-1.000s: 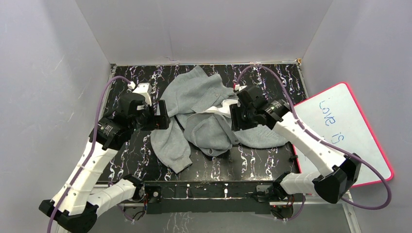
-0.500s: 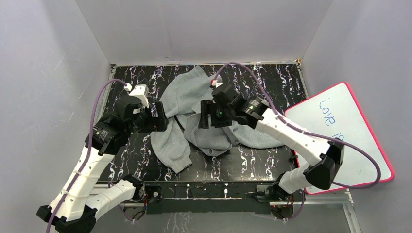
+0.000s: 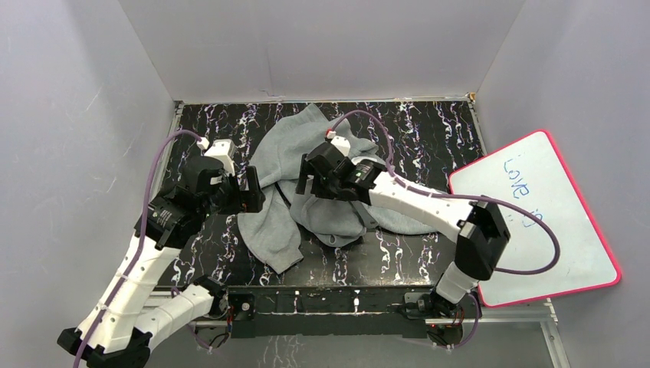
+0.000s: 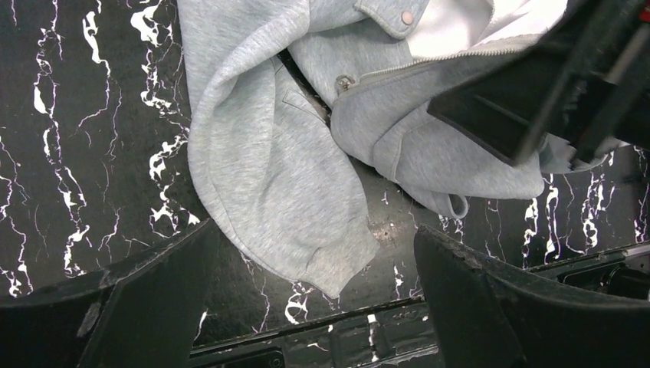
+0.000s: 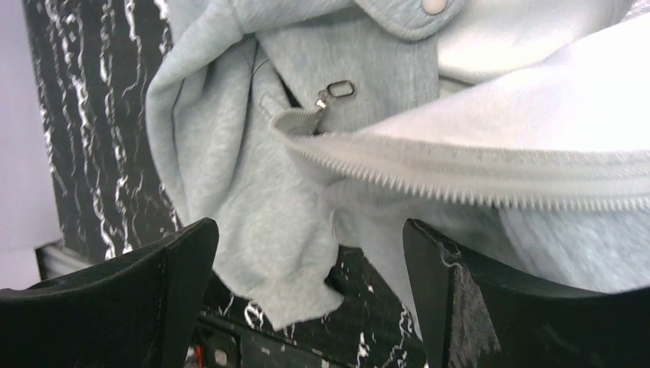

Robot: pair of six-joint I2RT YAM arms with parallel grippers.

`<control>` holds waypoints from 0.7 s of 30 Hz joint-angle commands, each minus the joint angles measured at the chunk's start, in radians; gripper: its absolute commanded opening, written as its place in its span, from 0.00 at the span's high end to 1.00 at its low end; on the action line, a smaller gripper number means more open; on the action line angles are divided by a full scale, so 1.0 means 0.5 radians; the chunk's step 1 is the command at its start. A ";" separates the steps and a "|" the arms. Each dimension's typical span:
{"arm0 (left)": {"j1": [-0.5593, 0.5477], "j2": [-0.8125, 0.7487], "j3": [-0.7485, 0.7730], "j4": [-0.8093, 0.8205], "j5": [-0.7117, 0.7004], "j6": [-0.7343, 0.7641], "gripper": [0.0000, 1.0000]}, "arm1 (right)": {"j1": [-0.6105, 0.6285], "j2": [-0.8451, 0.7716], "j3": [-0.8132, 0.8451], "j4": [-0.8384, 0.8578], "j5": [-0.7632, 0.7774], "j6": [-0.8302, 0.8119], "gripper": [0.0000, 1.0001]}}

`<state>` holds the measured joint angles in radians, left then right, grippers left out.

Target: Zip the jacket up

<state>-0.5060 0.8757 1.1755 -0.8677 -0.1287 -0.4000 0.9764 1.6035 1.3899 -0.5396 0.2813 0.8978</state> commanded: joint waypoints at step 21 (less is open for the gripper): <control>-0.007 -0.119 -0.104 -0.077 -0.015 0.136 0.02 | -0.157 0.671 0.572 -0.401 0.628 0.834 0.02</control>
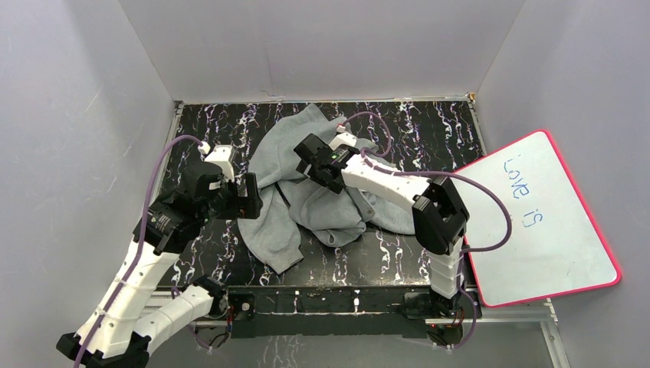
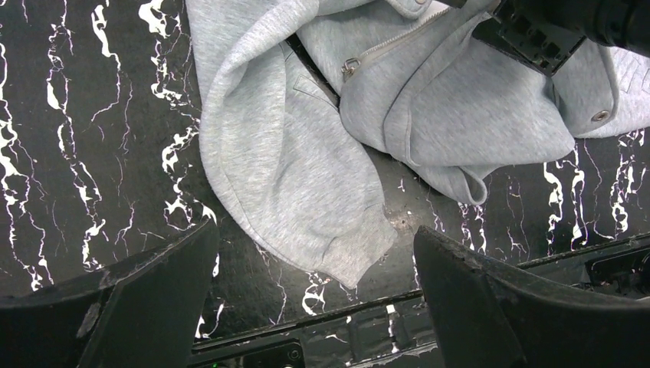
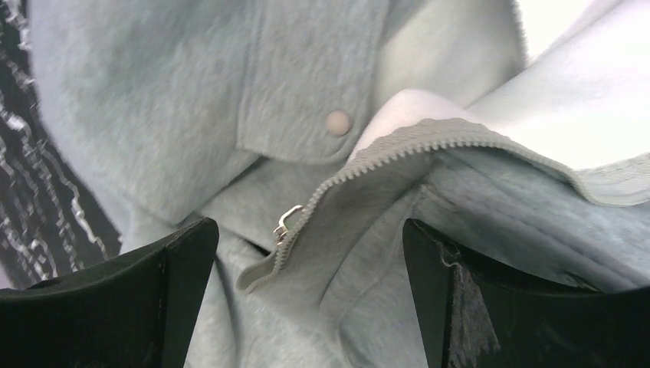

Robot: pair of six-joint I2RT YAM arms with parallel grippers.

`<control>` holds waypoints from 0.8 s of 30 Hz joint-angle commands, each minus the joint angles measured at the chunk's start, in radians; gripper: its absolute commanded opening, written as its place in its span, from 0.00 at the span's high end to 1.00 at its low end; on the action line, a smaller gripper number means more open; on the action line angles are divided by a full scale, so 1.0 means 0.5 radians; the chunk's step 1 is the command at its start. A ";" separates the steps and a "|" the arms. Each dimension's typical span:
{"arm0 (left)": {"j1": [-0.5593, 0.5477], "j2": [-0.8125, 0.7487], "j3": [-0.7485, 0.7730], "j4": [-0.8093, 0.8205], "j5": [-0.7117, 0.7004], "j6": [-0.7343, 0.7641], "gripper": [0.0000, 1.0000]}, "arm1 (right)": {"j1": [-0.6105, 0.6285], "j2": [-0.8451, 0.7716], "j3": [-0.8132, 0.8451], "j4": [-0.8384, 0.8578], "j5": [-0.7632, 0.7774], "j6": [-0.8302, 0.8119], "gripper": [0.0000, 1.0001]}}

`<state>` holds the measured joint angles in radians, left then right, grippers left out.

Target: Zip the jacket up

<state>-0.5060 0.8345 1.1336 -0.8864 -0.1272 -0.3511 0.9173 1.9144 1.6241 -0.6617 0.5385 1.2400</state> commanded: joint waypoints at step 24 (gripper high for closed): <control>-0.007 0.117 -0.052 0.008 0.137 -0.028 0.02 | -0.136 -0.620 -0.436 0.200 -0.201 -0.558 1.00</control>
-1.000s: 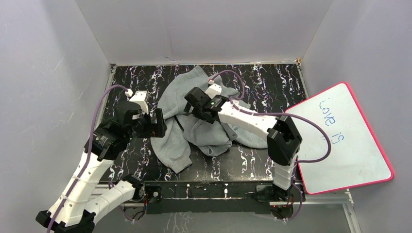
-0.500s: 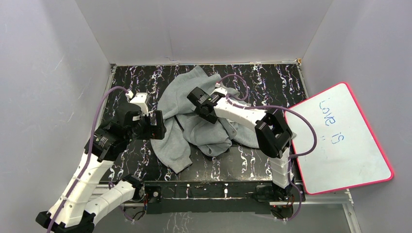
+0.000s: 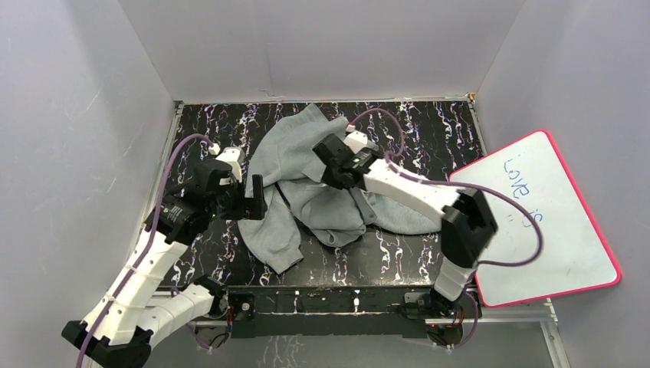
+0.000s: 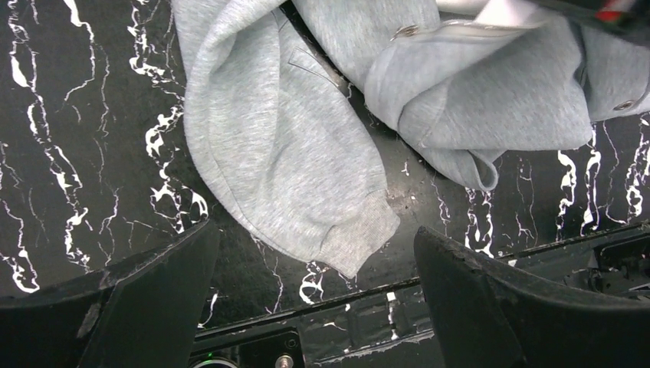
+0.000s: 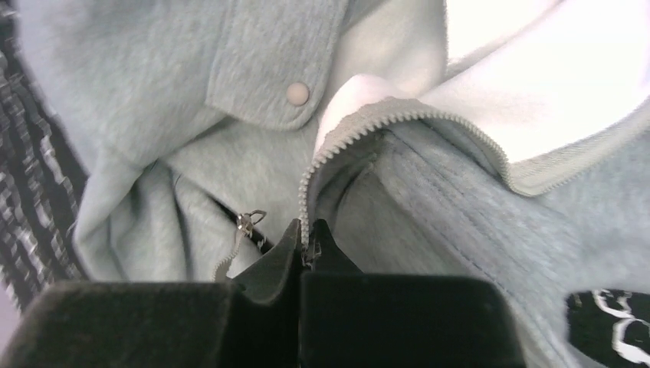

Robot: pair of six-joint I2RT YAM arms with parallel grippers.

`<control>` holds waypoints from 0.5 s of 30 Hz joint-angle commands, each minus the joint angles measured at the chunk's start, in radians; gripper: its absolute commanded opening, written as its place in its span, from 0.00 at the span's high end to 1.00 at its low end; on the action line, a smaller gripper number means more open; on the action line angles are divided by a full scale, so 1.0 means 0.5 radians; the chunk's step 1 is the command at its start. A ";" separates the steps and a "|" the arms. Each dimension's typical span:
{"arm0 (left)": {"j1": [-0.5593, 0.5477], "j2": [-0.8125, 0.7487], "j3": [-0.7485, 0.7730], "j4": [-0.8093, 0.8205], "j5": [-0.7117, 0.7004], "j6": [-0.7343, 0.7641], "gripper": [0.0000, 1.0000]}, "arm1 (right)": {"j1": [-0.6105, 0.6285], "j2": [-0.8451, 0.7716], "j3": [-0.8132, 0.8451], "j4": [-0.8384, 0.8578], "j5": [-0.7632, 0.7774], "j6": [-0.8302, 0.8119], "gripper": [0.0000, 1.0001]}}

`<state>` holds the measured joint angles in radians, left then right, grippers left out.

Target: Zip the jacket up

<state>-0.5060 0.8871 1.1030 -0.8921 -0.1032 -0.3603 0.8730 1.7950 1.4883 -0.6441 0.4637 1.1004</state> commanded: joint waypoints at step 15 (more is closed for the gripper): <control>-0.007 0.374 0.028 0.308 0.453 -0.116 0.02 | -0.123 -1.537 -0.821 -0.266 -0.287 -0.841 1.00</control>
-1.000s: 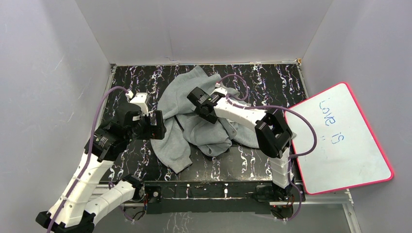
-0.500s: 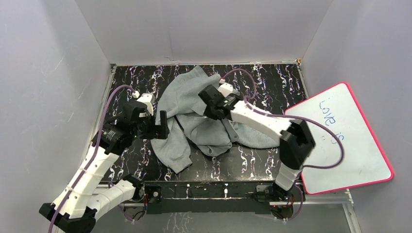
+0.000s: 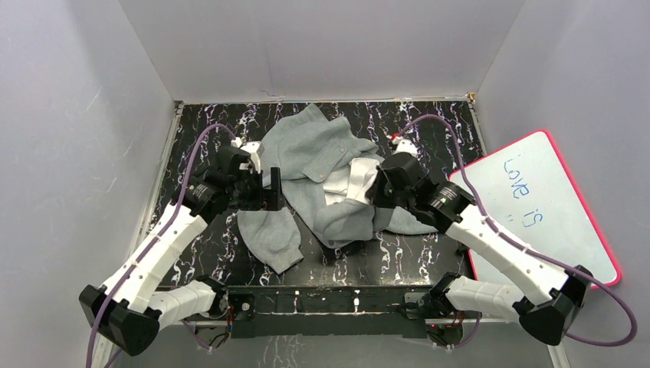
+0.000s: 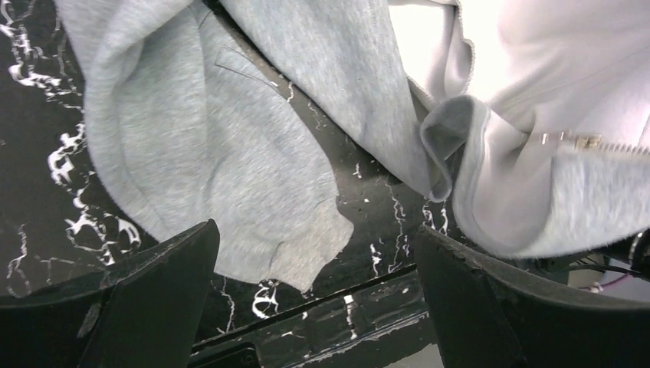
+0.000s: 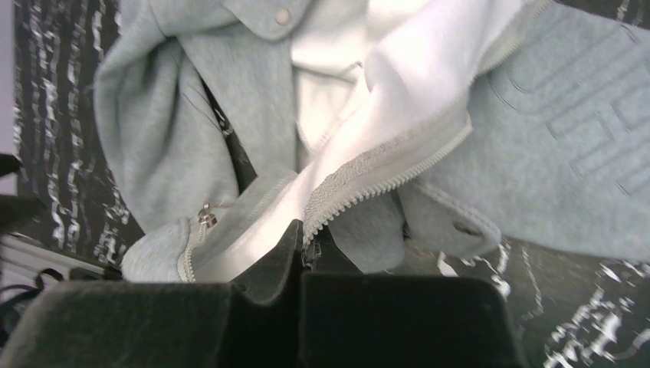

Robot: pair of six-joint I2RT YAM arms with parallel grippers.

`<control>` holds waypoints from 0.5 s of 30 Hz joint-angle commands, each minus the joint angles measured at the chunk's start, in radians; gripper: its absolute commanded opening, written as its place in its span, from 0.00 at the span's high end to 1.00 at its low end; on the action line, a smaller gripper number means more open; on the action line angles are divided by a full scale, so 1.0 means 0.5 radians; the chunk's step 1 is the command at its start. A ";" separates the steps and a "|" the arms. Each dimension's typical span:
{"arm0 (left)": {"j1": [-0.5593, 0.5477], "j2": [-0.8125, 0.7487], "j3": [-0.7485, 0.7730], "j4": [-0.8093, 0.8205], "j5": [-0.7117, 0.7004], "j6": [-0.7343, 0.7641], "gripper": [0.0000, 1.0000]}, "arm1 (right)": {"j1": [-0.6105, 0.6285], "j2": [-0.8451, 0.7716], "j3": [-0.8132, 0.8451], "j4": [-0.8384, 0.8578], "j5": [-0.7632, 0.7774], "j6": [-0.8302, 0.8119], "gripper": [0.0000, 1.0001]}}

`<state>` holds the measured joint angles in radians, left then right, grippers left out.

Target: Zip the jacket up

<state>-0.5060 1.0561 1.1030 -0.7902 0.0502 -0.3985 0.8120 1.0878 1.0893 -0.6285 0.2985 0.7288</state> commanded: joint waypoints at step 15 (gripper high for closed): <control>-0.137 0.649 -0.105 0.637 0.549 -0.260 0.02 | -0.001 -0.338 -0.106 -0.874 0.146 0.297 1.00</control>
<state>-0.5327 1.3197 1.0138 -0.5476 0.3058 -0.4927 0.8120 0.9501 1.0626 -0.9848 0.3496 0.8150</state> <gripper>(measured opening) 0.982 0.030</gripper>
